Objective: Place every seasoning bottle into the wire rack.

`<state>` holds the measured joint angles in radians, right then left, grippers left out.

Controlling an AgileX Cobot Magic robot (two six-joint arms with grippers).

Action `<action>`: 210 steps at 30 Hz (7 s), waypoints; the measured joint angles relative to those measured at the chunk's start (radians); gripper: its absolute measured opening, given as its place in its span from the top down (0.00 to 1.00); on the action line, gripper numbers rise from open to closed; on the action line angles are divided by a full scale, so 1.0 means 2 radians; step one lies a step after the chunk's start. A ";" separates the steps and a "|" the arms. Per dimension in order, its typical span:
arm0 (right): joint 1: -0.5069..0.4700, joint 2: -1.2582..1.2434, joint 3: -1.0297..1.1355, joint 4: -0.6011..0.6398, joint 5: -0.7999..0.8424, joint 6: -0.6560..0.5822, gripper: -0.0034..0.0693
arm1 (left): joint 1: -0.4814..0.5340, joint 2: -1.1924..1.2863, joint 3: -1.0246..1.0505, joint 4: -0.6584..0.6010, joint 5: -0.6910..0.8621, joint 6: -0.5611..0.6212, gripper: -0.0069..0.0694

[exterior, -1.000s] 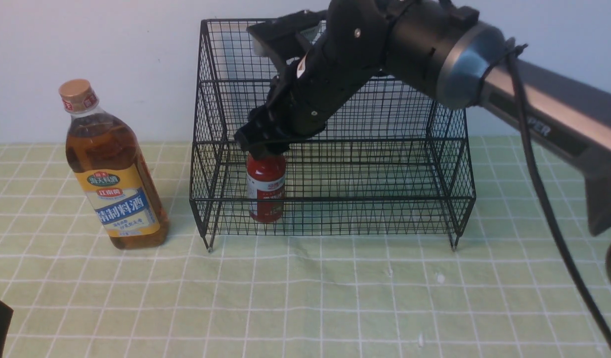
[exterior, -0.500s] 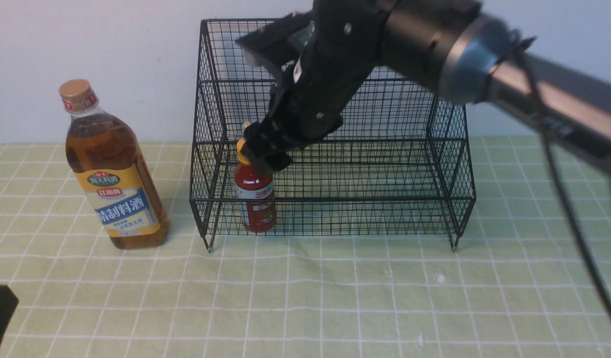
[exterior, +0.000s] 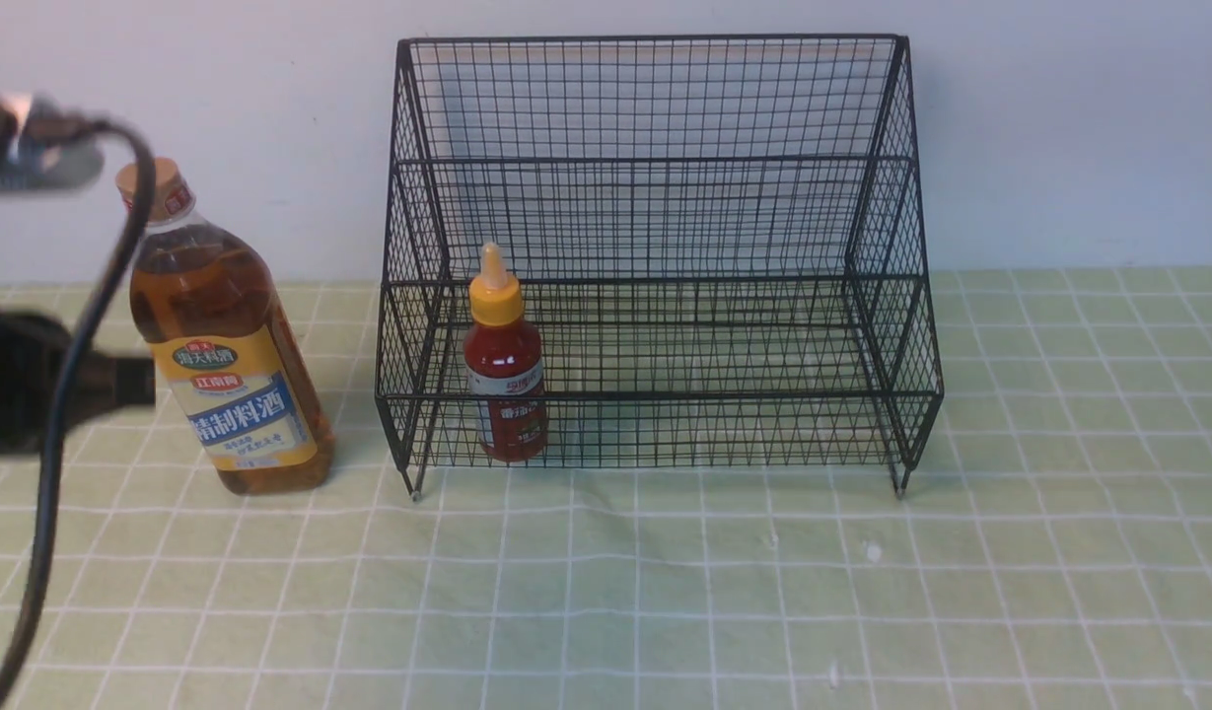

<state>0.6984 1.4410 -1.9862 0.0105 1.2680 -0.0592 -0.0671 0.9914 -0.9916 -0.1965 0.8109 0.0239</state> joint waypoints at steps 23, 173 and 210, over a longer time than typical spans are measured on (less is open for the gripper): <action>0.000 -0.513 0.483 -0.206 -0.088 0.213 0.97 | 0.000 0.270 -0.364 0.119 0.220 -0.061 0.87; 0.000 -0.537 0.501 -0.246 -0.088 0.314 0.97 | -0.180 0.503 -0.595 0.194 0.121 -0.112 0.49; 0.000 -0.537 0.615 -0.217 -0.299 0.313 0.97 | -0.180 0.234 -0.554 0.211 0.233 -0.094 0.92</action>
<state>0.6984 0.3666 -0.7567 -0.4239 0.6695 0.5675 -0.4280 1.4587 -2.0988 0.2262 1.2767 -0.1651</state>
